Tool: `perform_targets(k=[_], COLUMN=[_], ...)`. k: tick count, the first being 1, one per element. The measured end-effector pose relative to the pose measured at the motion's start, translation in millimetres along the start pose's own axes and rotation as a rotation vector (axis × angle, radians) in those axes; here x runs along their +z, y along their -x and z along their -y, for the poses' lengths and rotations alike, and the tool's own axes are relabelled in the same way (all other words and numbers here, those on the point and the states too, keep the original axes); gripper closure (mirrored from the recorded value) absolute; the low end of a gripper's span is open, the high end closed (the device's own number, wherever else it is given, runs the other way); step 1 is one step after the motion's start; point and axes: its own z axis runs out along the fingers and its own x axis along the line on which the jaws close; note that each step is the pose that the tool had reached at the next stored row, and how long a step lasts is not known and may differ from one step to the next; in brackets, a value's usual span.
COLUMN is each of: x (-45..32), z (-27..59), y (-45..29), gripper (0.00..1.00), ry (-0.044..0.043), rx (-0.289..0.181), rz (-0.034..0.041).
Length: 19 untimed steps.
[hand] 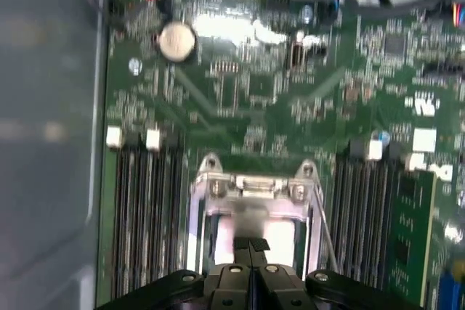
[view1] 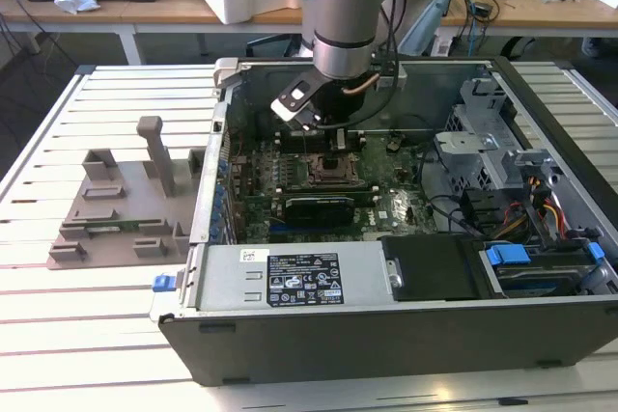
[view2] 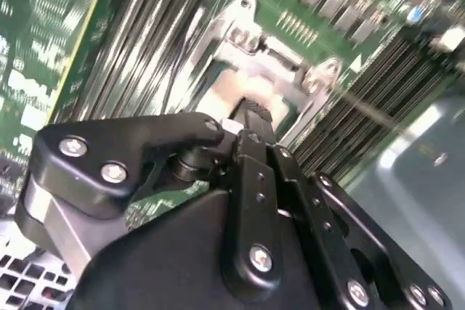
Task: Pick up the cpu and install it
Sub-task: 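Close the cpu cover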
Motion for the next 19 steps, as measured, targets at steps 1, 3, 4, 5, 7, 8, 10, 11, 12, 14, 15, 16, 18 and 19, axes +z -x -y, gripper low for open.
perform_targets(k=[1,3,4,5,7,8,10,11,12,14,15,16,18,19], x=[-0.4,-7.7,-13.9,-18.2,-32.4,-35.2,-46.2,-49.6,-60.3,-72.1,-74.7,-77.9,-80.7,-80.7], z=[-4.0,-5.6,-5.5,-5.4,-5.1,-5.1,-4.8,-4.8,-4.6,-4.3,-4.2,-4.2,-4.1,-4.1], y=[0.3,0.5,0.5,0.5,0.5,0.5,0.5,0.5,0.5,0.5,0.5,0.5,0.5,0.5], gripper=[0.89,0.89,0.89,0.89,0.89,0.89,0.89,0.89,0.89,0.89,0.89,0.89,0.89,0.89], ry=[-0.0012,-0.0015,-0.0013,-0.0014,-0.0014,-0.0014,-0.0015,-0.0013,-0.0014,-0.0015,-0.0015,-0.0014,-0.0014,-0.0013], rx=[0.0,0.0,0.0,0.0,0.0,0.0,0.0,0.0,0.0,0.0,0.0,0.0,0.0,0.0], rz=[0.0,0.0001,0.0001,0.0001,0.0002,0.0001,0.0002,0.0001,0.0002,0.0002,0.0002,0.0002,0.0002,0.0])
